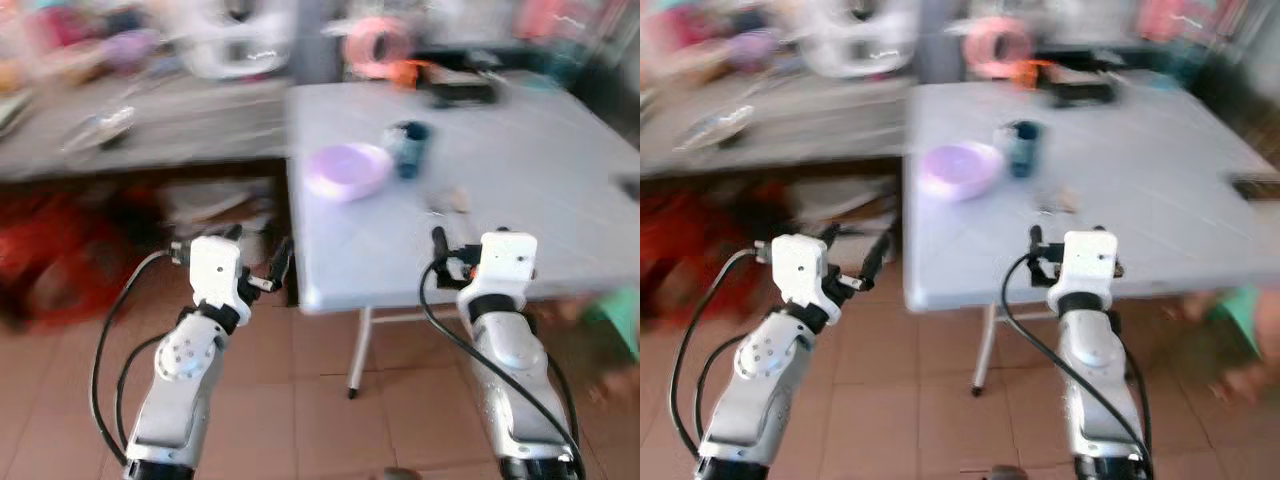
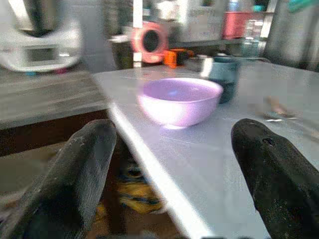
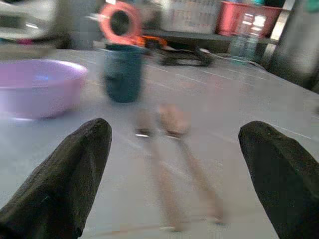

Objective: Setting the table

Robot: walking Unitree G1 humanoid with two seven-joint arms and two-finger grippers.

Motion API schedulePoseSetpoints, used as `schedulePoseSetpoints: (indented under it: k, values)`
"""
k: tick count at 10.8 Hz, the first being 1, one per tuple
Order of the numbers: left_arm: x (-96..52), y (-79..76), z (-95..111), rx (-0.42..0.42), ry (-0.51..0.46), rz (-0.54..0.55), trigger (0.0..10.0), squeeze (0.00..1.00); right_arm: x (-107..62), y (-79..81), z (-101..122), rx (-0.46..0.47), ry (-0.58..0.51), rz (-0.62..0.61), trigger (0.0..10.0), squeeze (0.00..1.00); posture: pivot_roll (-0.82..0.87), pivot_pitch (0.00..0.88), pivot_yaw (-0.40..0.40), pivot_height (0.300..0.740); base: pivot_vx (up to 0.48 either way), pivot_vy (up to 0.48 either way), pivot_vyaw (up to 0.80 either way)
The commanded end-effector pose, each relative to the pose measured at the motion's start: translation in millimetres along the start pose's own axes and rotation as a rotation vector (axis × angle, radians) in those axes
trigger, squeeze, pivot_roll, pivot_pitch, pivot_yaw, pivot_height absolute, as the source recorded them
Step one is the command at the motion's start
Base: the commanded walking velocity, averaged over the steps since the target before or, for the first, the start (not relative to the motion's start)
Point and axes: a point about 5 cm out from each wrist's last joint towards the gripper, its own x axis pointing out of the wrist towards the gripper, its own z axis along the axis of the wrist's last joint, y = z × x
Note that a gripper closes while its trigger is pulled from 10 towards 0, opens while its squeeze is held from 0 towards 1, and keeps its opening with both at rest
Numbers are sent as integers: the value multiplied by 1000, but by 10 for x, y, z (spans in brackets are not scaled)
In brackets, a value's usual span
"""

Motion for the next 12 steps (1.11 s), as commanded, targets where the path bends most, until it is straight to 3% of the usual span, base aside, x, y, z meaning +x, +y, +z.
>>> schedulePoseSetpoints:
  k: [1, 6, 12]
  values:
    - [3, 2, 49, 8, -20, -12, 10000, 0, 29, 18, 65, 5, -27, -1, 10000, 0, -19, 0, 27, 740, 480, 0, 0]
    - [6, 4, 63, -13, -30, 15, 10000, 0, 44, 66, 142, -48, -80, 30, 10000, 0, -17, 0, 26, 740, 410, 0, 0]
    - [-51, 89, 84, -11, -34, 38, 10000, 0, 32, 178, 186, -121, -131, 107, 10000, 0, -8, 0, 28, 740, 0, 0, 0]
